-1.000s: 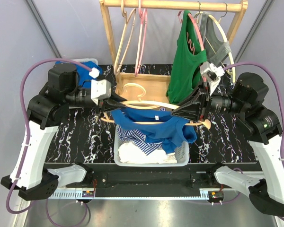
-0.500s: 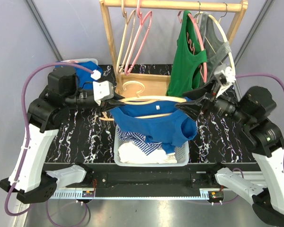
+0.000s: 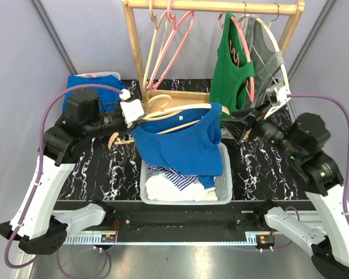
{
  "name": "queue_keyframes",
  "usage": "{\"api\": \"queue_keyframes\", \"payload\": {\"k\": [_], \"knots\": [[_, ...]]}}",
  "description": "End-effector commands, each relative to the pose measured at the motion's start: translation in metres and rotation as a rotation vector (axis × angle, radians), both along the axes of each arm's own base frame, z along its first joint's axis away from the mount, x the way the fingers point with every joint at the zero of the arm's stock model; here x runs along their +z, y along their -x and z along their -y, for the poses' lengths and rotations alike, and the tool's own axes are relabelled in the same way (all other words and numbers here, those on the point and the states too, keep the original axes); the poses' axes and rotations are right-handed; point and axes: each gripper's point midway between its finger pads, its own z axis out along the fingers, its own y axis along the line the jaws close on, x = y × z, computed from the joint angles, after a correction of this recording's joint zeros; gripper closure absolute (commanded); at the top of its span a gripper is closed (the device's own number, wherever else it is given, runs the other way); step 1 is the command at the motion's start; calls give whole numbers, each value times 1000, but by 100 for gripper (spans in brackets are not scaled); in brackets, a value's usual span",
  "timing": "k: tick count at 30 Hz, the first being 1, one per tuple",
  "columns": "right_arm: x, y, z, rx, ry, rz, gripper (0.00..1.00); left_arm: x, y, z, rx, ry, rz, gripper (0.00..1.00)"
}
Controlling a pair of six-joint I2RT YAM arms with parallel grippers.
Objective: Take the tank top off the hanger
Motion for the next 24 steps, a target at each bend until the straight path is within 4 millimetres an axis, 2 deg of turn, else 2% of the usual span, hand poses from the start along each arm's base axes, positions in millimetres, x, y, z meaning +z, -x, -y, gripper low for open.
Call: {"api": "queue_keyframes", "payload": {"k": [1, 8, 11, 18, 22, 24], "knots": [[-10, -12, -8, -7, -43, -46, 37, 41, 1, 2, -5, 74, 136, 100], [-37, -14, -24, 47, -121, -150, 37, 48, 7, 3, -27, 92, 133, 100], [-42, -18, -28, 52, -141, -170, 37, 51, 11, 4, -41, 102, 129, 100], [-45, -35, -34, 36, -171, -159, 36, 51, 17, 5, -62, 105, 122, 100], [-34, -38, -38, 49, -200, -112, 36, 49, 18, 5, -68, 97, 117, 100], [-35, -40, -38, 44, -197, -112, 36, 48, 19, 5, -73, 95, 113, 100]]}}
